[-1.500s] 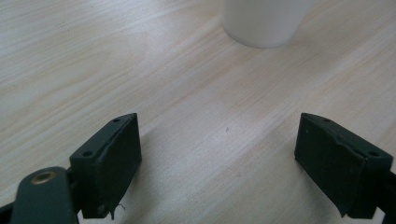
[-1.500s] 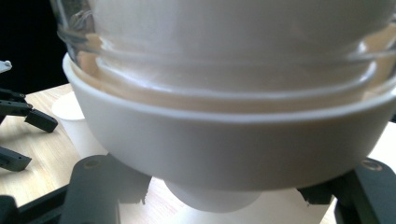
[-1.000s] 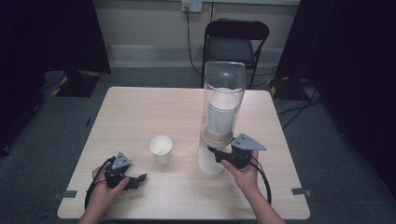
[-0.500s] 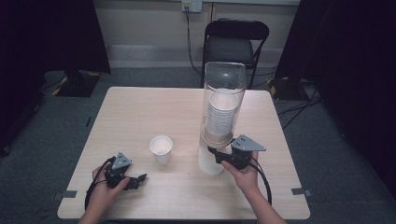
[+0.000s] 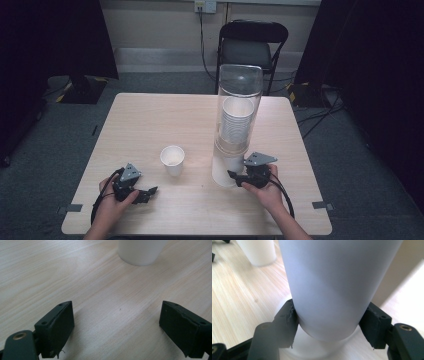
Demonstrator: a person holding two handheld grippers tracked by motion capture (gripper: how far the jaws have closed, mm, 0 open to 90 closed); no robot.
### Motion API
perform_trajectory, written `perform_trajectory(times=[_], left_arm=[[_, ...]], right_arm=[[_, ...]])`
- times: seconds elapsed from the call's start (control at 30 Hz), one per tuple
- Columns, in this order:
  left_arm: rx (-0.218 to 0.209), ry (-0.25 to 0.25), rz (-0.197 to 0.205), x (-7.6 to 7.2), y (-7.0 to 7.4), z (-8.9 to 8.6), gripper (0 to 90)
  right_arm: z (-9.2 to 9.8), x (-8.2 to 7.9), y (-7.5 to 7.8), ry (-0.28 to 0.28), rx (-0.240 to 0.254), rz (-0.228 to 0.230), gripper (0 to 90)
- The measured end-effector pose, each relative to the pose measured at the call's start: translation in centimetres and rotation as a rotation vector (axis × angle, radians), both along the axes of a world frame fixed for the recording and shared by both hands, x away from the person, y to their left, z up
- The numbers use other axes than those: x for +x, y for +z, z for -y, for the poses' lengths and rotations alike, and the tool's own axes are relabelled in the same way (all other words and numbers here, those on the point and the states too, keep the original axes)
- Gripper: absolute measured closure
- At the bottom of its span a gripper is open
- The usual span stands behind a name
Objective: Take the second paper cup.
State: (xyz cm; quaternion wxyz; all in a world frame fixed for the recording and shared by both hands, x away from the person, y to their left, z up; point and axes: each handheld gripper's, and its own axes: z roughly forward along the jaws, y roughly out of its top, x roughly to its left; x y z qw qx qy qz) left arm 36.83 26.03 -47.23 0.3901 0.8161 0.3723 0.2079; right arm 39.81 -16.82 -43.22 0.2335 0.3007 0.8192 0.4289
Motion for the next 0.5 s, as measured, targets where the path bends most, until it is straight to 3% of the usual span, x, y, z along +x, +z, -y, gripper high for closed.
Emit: perform_trajectory(times=[0.37, 0.5], left_arm=[[0.001, 0.001, 0.000, 0.0, 0.0, 0.0, 12.1], [0.001, 0.000, 0.000, 0.0, 0.0, 0.0, 12.1]], right_arm=[[3.3, -0.4, -1.6, -0.048, -0.026, -0.027, 36.5], [4.0, -0.2, -1.5, -0.075, -0.013, -0.028, 36.3]])
